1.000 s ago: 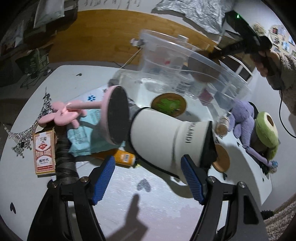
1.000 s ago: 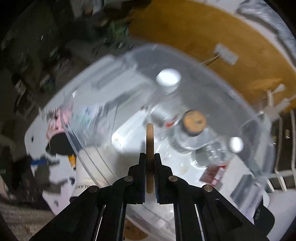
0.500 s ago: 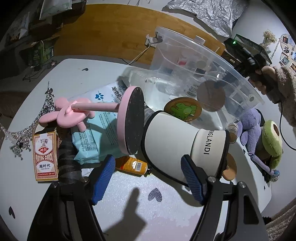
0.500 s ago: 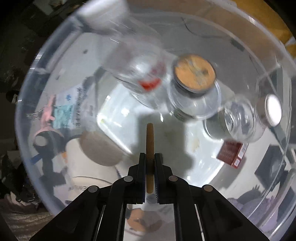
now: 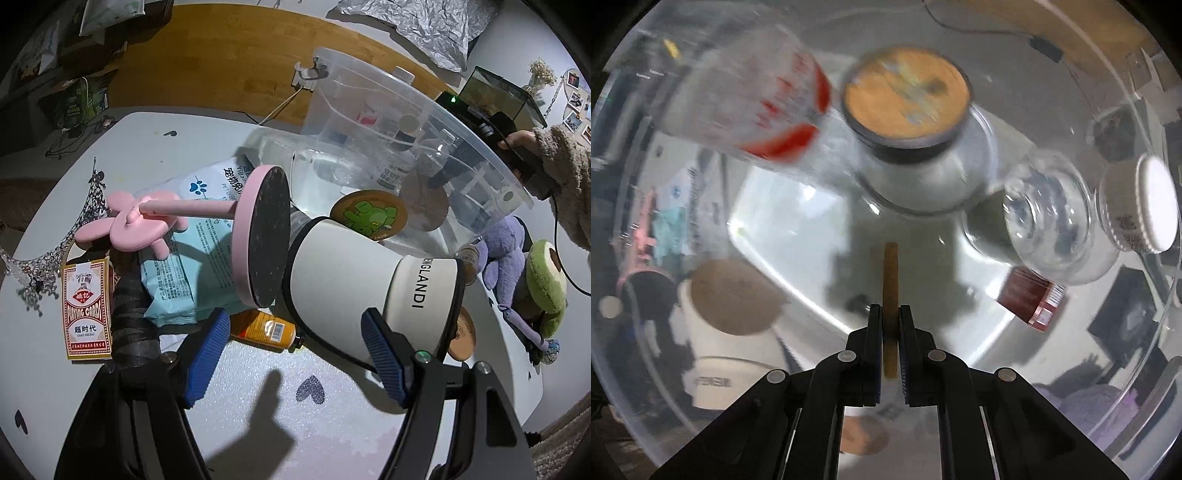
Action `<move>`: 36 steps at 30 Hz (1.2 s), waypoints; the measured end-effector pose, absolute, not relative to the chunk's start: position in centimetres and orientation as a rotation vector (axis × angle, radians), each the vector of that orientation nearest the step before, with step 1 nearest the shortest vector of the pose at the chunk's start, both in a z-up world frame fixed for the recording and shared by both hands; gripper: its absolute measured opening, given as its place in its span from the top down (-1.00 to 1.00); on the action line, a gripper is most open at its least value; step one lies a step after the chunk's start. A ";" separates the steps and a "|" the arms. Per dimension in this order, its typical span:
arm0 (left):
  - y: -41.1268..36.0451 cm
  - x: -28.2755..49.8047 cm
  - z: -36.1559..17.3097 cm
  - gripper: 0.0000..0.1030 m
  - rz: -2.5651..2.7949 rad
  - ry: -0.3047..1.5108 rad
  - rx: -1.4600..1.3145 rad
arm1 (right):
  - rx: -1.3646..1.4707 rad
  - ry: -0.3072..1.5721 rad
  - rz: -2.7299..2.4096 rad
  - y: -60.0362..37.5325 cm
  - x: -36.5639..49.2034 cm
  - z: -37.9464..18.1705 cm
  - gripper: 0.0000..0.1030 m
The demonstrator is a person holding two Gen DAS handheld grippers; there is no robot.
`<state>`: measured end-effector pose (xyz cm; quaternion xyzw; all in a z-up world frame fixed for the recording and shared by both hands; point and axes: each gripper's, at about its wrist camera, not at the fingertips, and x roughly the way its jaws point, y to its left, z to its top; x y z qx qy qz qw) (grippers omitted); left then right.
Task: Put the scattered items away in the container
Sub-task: 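Carry the coaster with the right gripper over the clear plastic box, then open the right gripper to drop the coaster into the box, then move the right tool back over a second cork coaster on the table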
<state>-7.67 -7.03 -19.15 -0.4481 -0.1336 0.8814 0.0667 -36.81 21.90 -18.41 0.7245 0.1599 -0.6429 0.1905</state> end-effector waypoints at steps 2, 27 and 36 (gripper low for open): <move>-7.1 -7.7 -19.2 -0.42 2.658 -0.406 -1.355 | 2.056 0.502 -1.829 22.4 -36.9 -18.5 0.70; -4.4 -6.4 -17.5 -0.42 2.601 -0.309 -1.265 | 1.197 0.138 -2.491 27.5 -23.2 2.1 0.23; -1.4 -5.8 -16.4 -0.42 2.546 -0.227 -1.212 | 1.347 -0.072 -2.512 30.1 -13.7 -6.8 0.73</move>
